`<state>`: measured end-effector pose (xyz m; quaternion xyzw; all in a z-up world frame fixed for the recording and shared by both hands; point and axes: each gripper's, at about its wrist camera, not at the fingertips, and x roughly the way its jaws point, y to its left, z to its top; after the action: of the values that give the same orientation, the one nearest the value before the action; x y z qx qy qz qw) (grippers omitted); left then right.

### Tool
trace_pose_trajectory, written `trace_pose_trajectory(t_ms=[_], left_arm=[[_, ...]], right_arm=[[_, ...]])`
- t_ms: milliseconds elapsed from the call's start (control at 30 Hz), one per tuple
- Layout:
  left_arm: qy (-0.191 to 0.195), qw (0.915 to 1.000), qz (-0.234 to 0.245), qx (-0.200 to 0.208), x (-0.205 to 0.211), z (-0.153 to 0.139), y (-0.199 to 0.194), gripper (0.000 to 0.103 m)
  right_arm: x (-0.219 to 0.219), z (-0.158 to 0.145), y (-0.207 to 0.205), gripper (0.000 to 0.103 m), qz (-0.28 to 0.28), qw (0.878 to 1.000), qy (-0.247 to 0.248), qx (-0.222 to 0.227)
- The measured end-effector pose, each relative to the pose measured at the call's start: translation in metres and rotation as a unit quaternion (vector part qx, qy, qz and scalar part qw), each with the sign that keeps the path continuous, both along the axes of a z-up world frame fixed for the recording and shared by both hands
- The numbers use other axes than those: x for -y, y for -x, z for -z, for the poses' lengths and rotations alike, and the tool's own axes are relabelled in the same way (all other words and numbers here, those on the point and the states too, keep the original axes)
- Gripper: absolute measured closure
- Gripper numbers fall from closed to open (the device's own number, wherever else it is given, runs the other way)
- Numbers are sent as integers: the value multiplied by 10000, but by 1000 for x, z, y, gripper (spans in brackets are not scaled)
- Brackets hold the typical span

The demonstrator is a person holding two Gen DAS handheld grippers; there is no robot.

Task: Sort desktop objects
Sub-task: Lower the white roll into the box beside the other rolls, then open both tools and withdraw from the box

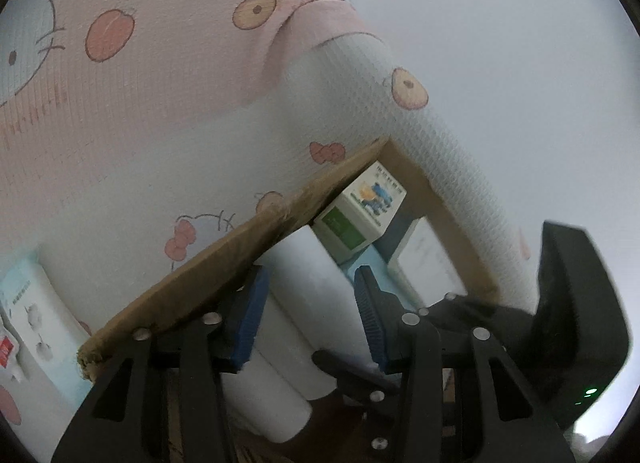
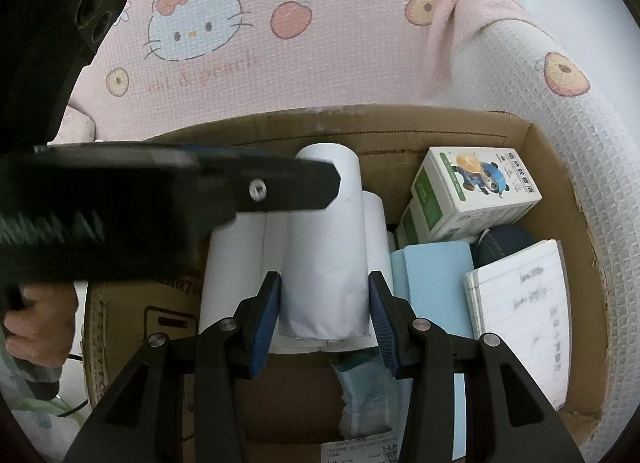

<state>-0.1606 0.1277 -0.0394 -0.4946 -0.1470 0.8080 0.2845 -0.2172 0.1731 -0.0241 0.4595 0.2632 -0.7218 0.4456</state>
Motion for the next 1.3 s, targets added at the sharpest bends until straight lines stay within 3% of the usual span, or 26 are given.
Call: trace_pose_trajectory(t_ms=[67, 100, 300, 333, 400, 467, 533, 700, 733, 767, 800, 900, 1000, 1300], left_arm=[[103, 9999, 84, -99, -4, 1, -3, 94], [176, 9996, 106, -199, -6, 0, -4, 97], [170, 9995, 141, -209, -9, -4, -7, 97], [113, 9995, 131, -281, -11, -6, -7, 95], [4, 9983, 94, -574, -5, -19, -14, 68], [-98, 9959, -15, -901, 1, -29, -19, 54], [-151, 9933, -128, -1139, 9, -37, -22, 53], [-403, 9902, -448, -1263, 41, -38, -30, 53], [-473, 9895, -558, -1251, 49, -36, -32, 54], [-563, 9887, -693, -1202, 57, -33, -34, 62], [-678, 9881, -802, -1123, 65, -31, -35, 76], [-1022, 9865, -952, -851, 87, -21, -36, 90], [-1014, 9848, -1113, -869, 107, -18, -38, 93], [-392, 9760, -1470, -1561, 157, -21, -75, 94]], right_arm=[[-2, -1, -3, 62, -5, 10000, -53, -54], [-1, -4, -3, 62, -3, 9999, -68, -79], [4, -21, -9, 61, 40, 9999, -98, -115], [1, -25, -11, 61, 57, 9999, -91, -133], [-3, -32, -14, 61, 97, 9998, -72, -175], [-6, -41, -15, 60, 119, 9997, 2, -200], [-9, -51, -17, 60, 86, 9996, 122, -248], [-11, -78, -27, 40, 88, 9986, 402, -342], [-10, -82, -28, 39, 84, 9984, 447, -329], [-5, -85, -27, 38, 85, 9984, 459, -314], [1, -86, -25, 38, 93, 9985, 442, -310], [8, -87, -35, 38, 133, 9990, 318, -278], [19, -83, -41, 38, 114, 9994, 227, -223], [59, -86, -85, 38, -293, 9985, 438, 174]])
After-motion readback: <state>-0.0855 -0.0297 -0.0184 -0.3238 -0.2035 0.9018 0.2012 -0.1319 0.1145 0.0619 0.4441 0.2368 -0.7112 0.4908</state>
